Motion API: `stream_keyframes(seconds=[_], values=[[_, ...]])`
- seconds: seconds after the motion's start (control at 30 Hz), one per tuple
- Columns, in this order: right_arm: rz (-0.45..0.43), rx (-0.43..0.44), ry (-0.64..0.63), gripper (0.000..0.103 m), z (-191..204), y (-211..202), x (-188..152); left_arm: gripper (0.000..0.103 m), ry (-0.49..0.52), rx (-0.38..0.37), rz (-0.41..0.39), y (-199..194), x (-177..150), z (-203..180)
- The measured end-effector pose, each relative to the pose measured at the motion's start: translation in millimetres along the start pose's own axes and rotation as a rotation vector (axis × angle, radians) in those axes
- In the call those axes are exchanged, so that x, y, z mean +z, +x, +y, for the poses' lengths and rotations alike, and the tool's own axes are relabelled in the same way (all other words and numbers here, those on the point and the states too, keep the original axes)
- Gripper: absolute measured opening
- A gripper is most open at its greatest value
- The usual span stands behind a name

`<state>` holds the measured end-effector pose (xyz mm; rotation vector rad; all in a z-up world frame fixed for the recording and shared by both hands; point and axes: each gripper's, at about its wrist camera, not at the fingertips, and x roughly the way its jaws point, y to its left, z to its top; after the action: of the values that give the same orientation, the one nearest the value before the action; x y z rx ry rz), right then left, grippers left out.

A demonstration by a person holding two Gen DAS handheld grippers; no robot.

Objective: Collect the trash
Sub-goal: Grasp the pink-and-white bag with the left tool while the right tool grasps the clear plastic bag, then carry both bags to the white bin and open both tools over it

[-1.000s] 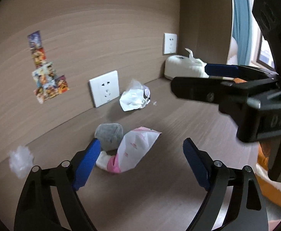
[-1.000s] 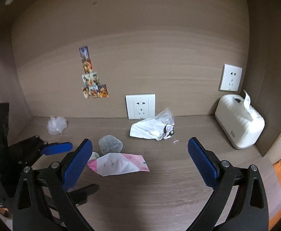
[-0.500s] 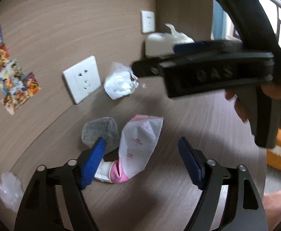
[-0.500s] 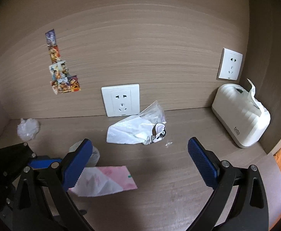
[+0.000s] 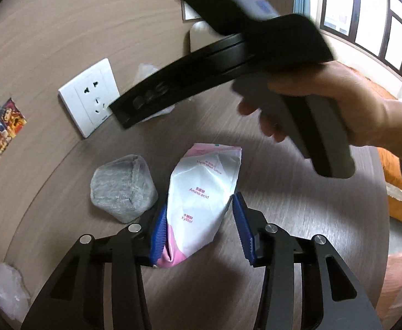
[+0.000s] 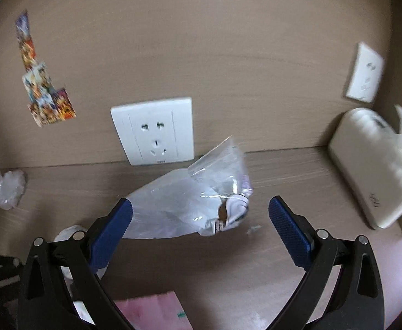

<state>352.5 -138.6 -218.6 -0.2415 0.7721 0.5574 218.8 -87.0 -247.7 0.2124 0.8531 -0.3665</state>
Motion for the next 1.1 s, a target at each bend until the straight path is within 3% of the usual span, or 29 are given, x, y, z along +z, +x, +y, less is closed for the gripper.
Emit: stream_keyframes(seconds=[0.07, 0.13, 0.17, 0.3, 0.37, 0.4, 0.57, 0.73, 0.93, 1.1], values=[[0.034, 0.001, -0.007, 0.096, 2.5, 12.0, -1.1, 0.043, -0.009, -0.002, -0.001, 2.2, 0.5, 1.9], [0.061, 0.023, -0.015, 0.075, 4.1, 24.1, -3.4, 0.042, -0.020, -0.007, 0.000, 2.8, 1.2, 3.4], [0.076, 0.042, -0.013, 0.058, 4.0, 30.0, -4.3, 0.041, -0.027, -0.011, -0.001, 3.7, 1.8, 4.9], [0.073, 0.099, -0.007, 0.037, 2.1, 32.9, -0.9, 0.036, -0.060, 0.006, -0.014, 4.8, 2.4, 10.5], [0.050, 0.130, -0.001, 0.034, 1.2, 21.3, -1.1, 0.032, -0.082, 0.014, -0.014, 0.1, 1.7, 10.8], [0.028, 0.136, -0.003, 0.033, 1.2, 13.0, -1.1, 0.013, -0.087, 0.027, -0.019, -4.4, 1.5, 9.3], [-0.075, 0.165, 0.011, 0.033, -7.0, -51.5, -3.9, 0.010, -0.162, 0.024, -0.033, -17.2, 5.0, 16.8], [-0.120, 0.141, 0.042, 0.033, -26.6, -103.0, -18.3, 0.010, -0.188, 0.026, -0.034, -25.0, 3.9, 10.8], [-0.148, 0.070, 0.092, 0.033, -62.5, -161.6, -38.9, 0.010, -0.196, 0.028, -0.079, -55.5, 17.0, -3.4], [-0.147, -0.011, 0.117, 0.033, -87.9, -216.1, -72.0, 0.010, -0.194, -0.013, -0.129, -78.8, 30.3, -45.9]])
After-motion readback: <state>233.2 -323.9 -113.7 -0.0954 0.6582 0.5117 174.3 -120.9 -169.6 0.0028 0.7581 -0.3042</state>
